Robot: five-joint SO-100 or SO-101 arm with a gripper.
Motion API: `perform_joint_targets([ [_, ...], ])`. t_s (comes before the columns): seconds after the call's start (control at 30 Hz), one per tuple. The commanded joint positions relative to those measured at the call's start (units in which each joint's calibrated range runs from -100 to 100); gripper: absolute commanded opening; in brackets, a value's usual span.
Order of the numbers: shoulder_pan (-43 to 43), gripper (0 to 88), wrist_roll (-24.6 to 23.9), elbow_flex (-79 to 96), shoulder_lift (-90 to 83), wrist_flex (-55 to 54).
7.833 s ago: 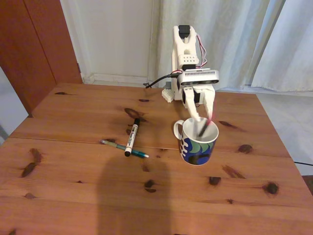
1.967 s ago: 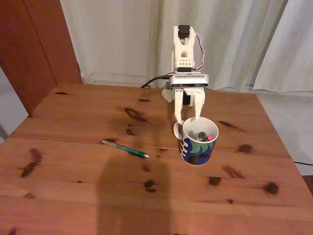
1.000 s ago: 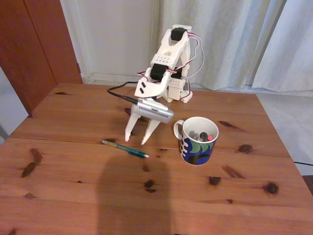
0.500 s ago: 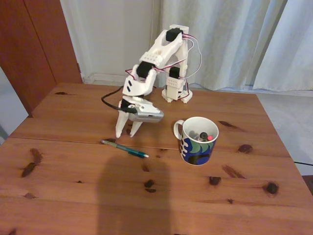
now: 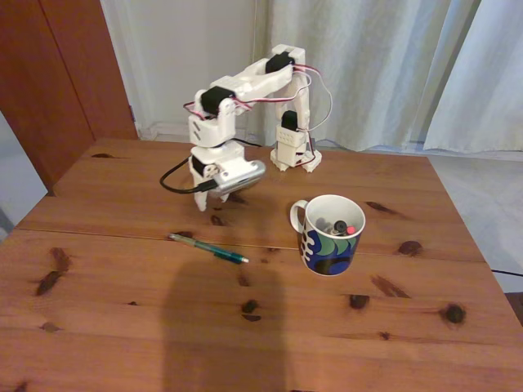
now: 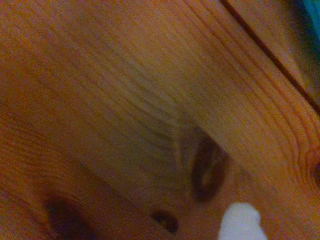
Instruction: Clean up the desk and place the pens and markers into the cup
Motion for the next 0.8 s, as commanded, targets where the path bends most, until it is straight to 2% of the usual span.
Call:
perform_joint_targets([
  [0.0, 0.10, 18.7, 0.35, -8.35, 3.98, 0.67],
  [0.33, 1.23, 18.3, 0.41, -23.50, 16.40, 6.95],
  [0.77, 0.83, 18.1, -1.74, -27.92, 21.36, 4.71],
])
